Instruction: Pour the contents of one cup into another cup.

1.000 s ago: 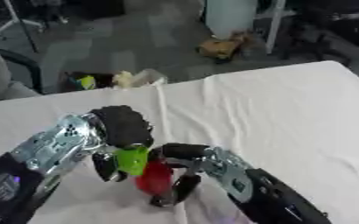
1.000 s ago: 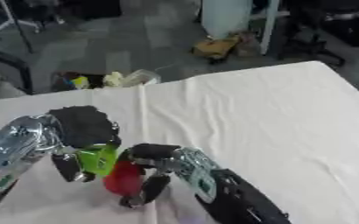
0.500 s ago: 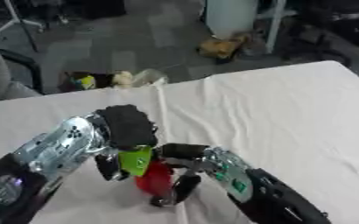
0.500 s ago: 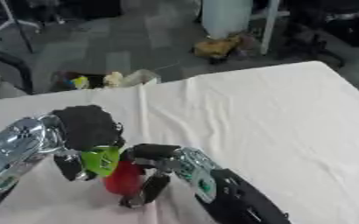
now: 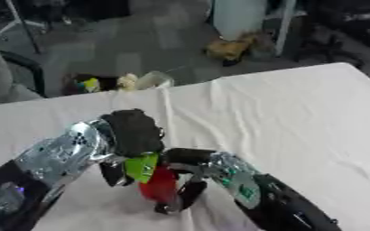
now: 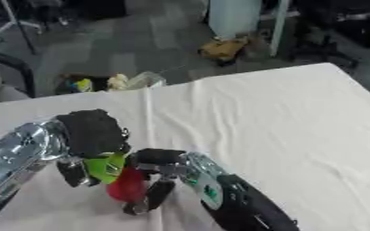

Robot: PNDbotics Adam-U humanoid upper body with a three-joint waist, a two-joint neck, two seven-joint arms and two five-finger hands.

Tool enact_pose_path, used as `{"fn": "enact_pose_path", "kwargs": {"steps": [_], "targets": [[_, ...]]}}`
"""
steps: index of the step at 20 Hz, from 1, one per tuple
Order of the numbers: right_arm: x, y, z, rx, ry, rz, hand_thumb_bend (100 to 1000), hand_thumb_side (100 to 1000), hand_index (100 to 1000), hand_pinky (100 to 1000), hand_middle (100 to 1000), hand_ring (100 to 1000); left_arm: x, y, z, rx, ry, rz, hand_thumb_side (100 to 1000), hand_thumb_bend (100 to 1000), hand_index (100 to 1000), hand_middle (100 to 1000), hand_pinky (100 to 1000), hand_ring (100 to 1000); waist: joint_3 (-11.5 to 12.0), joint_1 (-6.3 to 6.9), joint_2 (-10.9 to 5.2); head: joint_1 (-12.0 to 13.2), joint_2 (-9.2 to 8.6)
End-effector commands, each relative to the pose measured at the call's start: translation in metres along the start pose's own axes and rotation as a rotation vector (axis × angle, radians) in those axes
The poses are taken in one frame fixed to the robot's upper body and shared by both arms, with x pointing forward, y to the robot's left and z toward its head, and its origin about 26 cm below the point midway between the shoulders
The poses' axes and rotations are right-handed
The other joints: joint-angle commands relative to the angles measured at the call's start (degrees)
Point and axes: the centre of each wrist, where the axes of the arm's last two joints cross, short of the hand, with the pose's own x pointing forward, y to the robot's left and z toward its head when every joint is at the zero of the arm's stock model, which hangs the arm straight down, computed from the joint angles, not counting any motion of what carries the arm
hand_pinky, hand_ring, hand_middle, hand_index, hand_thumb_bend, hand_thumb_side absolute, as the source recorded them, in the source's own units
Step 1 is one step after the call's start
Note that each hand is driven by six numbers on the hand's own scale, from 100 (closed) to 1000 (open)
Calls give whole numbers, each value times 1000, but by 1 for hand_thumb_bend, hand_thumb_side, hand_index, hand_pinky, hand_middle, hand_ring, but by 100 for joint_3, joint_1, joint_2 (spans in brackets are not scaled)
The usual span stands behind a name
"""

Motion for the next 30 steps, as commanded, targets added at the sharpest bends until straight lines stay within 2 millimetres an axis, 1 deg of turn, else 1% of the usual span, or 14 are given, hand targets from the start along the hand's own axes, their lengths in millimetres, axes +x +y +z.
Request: {"fn": "enact_pose_path", "kwargs": {"steps": [1, 16, 30], "targets": [[2, -11, 0, -10, -7, 29, 100, 320, 677, 844, 293, 867, -8, 3, 8, -203, -107, -185, 186, 146, 623, 267, 100, 100, 10, -10, -129, -8, -55], [3, -12, 1, -10, -6, 28, 100, 320, 678, 844, 293, 868, -6, 0, 10, -218, -110, -206, 196, 131, 621, 265, 100, 100, 30, -21, -159, -3, -60], [3, -12, 1, -10, -7, 25, 100, 319, 677, 843, 292, 868, -6, -1, 9, -229, -104, -217, 200, 126, 622, 267, 100, 100, 45, 0, -178, -2, -66]]}}
